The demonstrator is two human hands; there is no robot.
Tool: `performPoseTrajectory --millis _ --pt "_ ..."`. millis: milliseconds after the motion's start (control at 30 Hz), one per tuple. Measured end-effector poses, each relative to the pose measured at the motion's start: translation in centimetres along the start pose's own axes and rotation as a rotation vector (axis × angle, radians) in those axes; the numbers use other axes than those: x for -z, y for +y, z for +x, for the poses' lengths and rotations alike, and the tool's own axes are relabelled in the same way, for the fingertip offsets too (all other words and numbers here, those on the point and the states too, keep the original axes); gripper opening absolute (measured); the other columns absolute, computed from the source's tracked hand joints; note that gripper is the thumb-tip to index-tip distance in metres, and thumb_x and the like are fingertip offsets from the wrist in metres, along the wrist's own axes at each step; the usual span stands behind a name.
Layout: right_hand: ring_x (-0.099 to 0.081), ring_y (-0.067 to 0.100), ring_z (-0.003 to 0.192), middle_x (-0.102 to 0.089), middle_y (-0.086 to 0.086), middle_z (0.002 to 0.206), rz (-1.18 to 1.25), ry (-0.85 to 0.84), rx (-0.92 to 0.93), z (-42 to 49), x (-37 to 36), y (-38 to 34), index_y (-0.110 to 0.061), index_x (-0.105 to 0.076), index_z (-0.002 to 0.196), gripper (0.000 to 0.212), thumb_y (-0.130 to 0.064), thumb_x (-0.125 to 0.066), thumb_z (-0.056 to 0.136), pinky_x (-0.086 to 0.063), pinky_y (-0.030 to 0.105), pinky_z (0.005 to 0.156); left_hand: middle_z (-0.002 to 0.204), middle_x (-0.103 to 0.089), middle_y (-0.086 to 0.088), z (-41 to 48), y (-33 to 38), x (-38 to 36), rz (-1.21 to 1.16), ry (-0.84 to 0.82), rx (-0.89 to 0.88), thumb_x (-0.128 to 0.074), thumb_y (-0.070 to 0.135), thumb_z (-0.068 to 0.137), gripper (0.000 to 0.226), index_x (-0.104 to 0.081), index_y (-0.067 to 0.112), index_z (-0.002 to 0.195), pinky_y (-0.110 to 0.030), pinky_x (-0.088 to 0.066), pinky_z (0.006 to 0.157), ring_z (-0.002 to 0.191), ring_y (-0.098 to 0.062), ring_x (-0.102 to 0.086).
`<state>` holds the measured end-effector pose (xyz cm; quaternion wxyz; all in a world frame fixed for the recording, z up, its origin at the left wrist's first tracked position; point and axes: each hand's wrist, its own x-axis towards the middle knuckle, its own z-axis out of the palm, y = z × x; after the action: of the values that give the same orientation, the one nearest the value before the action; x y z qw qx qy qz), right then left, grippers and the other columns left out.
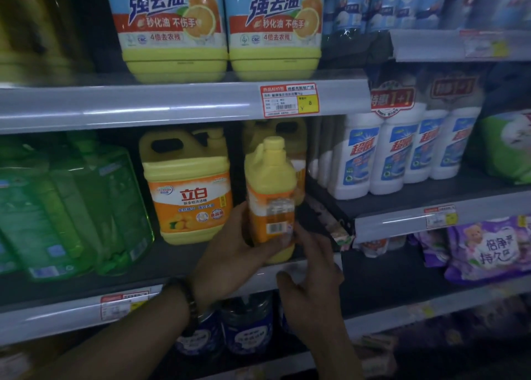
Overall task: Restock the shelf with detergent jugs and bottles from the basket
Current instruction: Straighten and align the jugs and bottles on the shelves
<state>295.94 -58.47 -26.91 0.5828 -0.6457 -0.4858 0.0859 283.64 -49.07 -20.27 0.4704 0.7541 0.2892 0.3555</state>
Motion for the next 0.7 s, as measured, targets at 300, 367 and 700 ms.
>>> performPoseTrajectory --millis 300,367,700 --pt "-0.04 -0.003 0.14 -0.04 -0.021 0.155 -0.113 0.103 0.159 -0.8 -1.9 0.5 -0.049 -0.051 0.138 0.051 -0.036 -0.057 0.089 -0.034 0.054 0.108 0.121 -0.076 0.021 2.5 0.1 0.7 -0.026 -0.04 -0.034 -0.084 0.024 0.087 0.046 -0.065 0.036 0.127 -0.015 -0.057 0.091 0.112 0.002 -0.071" --pt "-0.042 0.004 0.141 -0.038 -0.02 0.156 -0.176 0.107 0.165 -0.7 -2.1 0.7 -0.052 -0.05 0.139 0.051 -0.039 -0.055 0.09 -0.034 0.056 0.108 0.126 -0.073 0.019 2.6 -0.6 0.9 -0.041 0.011 -0.017 -0.086 0.033 0.083 0.059 -0.057 0.032 0.134 -0.019 -0.058 0.093 0.113 0.004 -0.069" --pt "-0.028 0.019 0.156 -0.019 -0.002 0.172 -0.447 0.101 0.09 0.0 -1.1 1.8 -0.068 -0.039 0.149 0.07 -0.037 -0.062 0.09 -0.019 0.065 0.118 0.125 -0.065 0.027 3.9 -0.5 1.3 0.108 0.01 0.059 -0.073 0.037 0.097 0.052 -0.051 0.035 0.143 -0.013 -0.049 0.093 0.116 0.007 -0.062"
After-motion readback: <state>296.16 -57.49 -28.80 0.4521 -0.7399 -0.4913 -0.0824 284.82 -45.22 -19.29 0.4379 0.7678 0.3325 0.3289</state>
